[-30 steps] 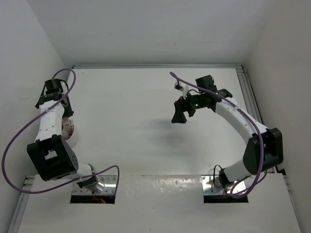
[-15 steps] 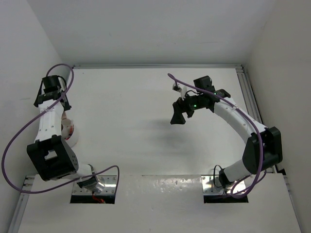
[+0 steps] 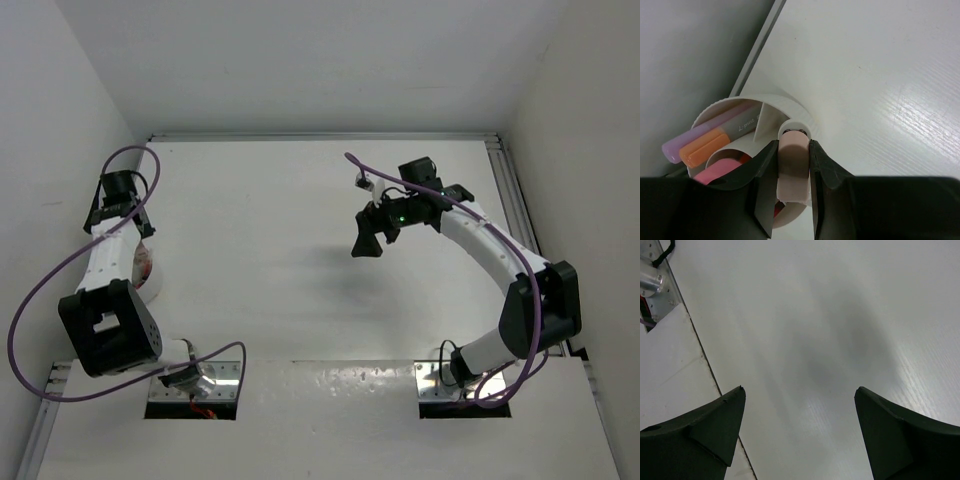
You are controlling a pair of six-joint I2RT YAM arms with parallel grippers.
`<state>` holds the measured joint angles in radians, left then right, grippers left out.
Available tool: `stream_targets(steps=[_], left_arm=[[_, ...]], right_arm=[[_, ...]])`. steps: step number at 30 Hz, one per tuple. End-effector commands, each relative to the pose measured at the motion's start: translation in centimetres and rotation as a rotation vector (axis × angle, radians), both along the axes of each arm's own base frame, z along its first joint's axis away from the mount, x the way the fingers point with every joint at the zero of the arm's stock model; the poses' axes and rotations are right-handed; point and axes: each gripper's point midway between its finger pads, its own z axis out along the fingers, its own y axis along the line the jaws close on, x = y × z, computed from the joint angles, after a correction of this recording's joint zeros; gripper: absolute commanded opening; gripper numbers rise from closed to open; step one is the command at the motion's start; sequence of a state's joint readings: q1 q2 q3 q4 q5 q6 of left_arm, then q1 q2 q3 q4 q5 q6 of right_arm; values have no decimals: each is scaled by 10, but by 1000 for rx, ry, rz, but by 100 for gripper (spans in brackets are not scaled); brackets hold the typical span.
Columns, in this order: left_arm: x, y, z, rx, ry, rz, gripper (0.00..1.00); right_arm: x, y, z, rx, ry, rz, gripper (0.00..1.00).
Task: Sort the stationery into containers
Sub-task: Place the stapler in the storage box.
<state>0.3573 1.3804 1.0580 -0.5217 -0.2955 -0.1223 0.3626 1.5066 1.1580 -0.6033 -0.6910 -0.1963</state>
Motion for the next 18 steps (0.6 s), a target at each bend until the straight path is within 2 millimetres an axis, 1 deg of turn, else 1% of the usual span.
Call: stream_targets(steps=[1,8,11,15,16,17,18], left_arm=[[0,5,15,39,-76,48,0],[-9,9,13,65,-61,86,0],[-11,11,17,76,-68,100,0],[-13,9,15,66,-66,101,0],[-13,8,14,60,-66,100,1],[-14,8,12,59,-61,100,5],[-13,7,11,57,-59,96,6]], right_arm=[[0,3,2,11,-31,24,88],[-2,1,1,10,-29,22,88],[-2,1,0,10,-27,22,88],[-2,1,1,14,-29,21,88],[-2,1,1,14,-26,22,88],[-1,1,1,15,-26,21,88],[-2,1,1,14,-25,21,88]])
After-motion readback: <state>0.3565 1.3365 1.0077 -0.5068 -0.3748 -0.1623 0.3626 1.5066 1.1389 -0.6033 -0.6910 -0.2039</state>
